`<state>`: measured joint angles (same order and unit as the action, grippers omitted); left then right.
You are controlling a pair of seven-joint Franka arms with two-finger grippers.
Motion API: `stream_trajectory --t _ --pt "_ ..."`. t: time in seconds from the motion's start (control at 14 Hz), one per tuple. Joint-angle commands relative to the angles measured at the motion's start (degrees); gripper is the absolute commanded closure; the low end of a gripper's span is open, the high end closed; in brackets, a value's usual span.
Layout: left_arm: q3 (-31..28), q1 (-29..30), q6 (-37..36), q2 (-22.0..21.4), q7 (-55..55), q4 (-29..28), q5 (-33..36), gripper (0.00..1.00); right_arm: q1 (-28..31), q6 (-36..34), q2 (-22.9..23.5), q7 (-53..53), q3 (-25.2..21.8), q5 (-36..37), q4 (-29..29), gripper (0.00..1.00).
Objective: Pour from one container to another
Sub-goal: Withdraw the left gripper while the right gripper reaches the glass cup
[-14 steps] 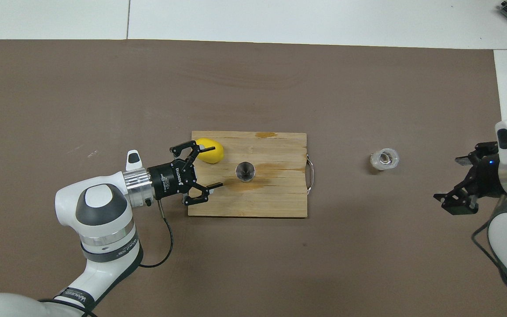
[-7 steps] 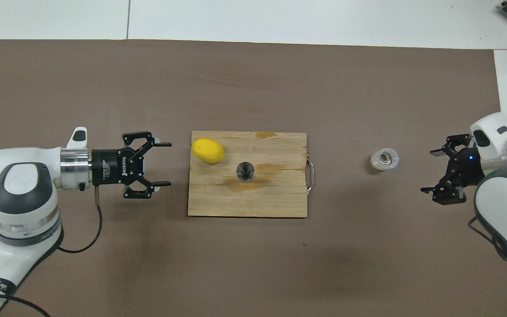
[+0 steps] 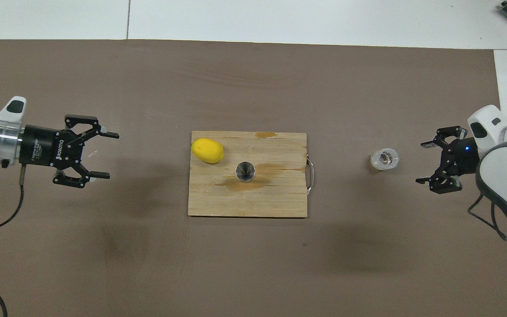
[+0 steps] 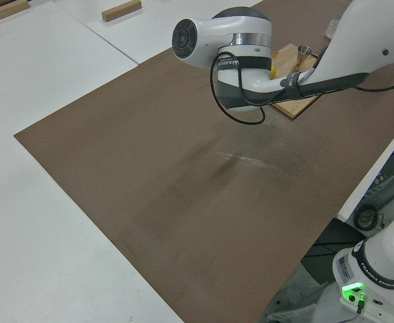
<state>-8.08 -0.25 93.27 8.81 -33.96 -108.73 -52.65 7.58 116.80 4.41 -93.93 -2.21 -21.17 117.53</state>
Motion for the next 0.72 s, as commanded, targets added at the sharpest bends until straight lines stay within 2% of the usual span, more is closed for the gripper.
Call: stream_trajectory --t 0.0,0.14,0.29,0.65 --pt "-1.76 -0.02 -6.6 6.64 -1.37 13.42 7.01 0.0 1.29 -0.34 2.97 -3.88 0.54 -2.56 -1.69 0.0" --pt "-1.85 -0.02 -7.58 7.97 -1.37 18.97 11.93 0.0 1.29 0.97 4.64 -9.23 0.54 -6.33 -1.61 0.0" --pt "-1.85 -0.02 -7.58 8.41 -1.29 22.67 15.81 0.0 1.38 2.2 5.78 -10.47 0.54 -7.13 -1.61 0.0" --pt "-1.85 0.07 -6.7 8.15 3.0 28.56 22.32 0.0 2.61 3.96 10.53 -17.95 0.54 -14.34 -1.61 0.0"
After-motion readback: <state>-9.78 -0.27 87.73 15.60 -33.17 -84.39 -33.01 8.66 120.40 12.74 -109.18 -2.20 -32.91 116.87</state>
